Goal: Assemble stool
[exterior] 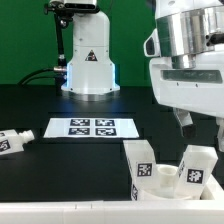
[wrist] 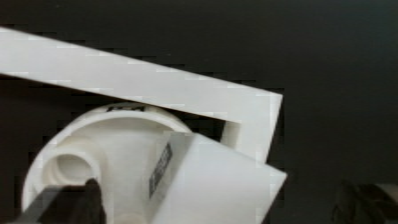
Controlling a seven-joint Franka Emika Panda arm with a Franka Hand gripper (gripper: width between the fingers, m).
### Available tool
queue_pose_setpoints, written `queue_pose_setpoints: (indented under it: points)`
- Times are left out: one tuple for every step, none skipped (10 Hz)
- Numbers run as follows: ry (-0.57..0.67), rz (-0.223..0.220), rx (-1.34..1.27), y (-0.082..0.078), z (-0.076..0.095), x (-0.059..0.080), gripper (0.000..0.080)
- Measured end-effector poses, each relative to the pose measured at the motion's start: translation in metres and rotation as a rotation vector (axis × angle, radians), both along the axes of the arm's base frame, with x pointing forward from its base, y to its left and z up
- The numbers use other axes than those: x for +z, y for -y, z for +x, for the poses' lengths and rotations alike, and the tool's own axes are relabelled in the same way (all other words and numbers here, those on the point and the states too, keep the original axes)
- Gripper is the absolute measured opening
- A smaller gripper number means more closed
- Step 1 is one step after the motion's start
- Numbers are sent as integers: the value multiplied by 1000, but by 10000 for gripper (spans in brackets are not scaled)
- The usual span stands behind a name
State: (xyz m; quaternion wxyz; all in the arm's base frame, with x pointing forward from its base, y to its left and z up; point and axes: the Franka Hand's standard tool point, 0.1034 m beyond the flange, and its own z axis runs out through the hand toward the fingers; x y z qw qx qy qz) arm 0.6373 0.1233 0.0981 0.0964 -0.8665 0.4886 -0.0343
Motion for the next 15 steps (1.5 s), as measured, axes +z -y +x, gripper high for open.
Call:
queue_pose_setpoints:
  points:
    - [14, -55, 235, -4, 0, 1, 649]
    - [22, -80, 424, -7, 0, 2, 649]
    - [30, -90, 505, -7, -1, 1, 649]
    - [37, -99, 557, -6, 0, 1, 649]
    - [44, -108, 610, -5, 0, 1, 649]
    - [53, -123, 692, -5, 0, 1, 649]
    - [62, -180, 959, -6, 0, 1, 649]
    - [63, -205, 1141, -8, 0, 0, 649]
    - [52, -217, 1296, -9, 0, 0, 649]
    - [60, -226, 1333, -6, 1, 0, 649]
    - [63, -235, 1392, -5, 1, 0, 649]
    - [63, -248, 1449, -3, 1, 0, 649]
    - [64, -280, 1577, -1, 2, -1, 649]
    - [61, -327, 1742, -3, 3, -4, 649]
    - [47, -346, 1836, -5, 1, -9, 649]
